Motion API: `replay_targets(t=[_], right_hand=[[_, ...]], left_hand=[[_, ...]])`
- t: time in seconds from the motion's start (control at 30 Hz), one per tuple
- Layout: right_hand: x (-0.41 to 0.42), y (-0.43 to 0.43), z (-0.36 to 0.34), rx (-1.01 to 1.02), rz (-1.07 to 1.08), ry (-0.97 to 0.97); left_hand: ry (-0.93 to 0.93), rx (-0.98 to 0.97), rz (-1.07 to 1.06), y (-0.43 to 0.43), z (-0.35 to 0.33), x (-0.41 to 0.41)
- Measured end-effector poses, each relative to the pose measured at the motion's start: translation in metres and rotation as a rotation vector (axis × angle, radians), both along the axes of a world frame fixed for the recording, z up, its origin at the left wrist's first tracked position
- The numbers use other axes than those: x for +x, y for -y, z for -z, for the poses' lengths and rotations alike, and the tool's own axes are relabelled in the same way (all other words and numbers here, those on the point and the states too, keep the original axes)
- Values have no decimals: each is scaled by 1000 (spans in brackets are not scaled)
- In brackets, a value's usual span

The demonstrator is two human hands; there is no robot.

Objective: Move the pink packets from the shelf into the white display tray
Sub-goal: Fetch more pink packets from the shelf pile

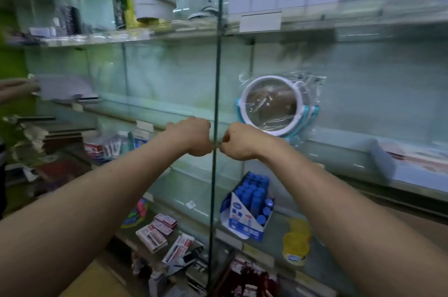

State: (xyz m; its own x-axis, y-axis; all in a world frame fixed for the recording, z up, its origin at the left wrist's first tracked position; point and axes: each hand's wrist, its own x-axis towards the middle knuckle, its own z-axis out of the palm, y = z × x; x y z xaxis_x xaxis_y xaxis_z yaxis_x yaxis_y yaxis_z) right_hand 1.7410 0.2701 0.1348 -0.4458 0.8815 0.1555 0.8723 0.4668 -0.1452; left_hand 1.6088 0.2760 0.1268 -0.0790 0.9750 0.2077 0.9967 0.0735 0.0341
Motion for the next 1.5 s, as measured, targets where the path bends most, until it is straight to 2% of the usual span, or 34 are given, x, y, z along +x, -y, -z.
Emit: replay_targets(t=[0.3, 0.6, 0.93, 1.5], right_hand=[[-110, -26, 2, -2, -21, 22], [-181, -70, 3, 17, -84, 32], [-257, -154, -5, 15, -171, 31], [-374, -281, -8, -39, -192, 61]], left_hand=[[-8, -2, -91, -6, 6, -105], [-9, -8, -177, -42, 12, -174], [-104, -25, -255, -130, 5, -244], [-83, -70, -346, -242, 3, -359]])
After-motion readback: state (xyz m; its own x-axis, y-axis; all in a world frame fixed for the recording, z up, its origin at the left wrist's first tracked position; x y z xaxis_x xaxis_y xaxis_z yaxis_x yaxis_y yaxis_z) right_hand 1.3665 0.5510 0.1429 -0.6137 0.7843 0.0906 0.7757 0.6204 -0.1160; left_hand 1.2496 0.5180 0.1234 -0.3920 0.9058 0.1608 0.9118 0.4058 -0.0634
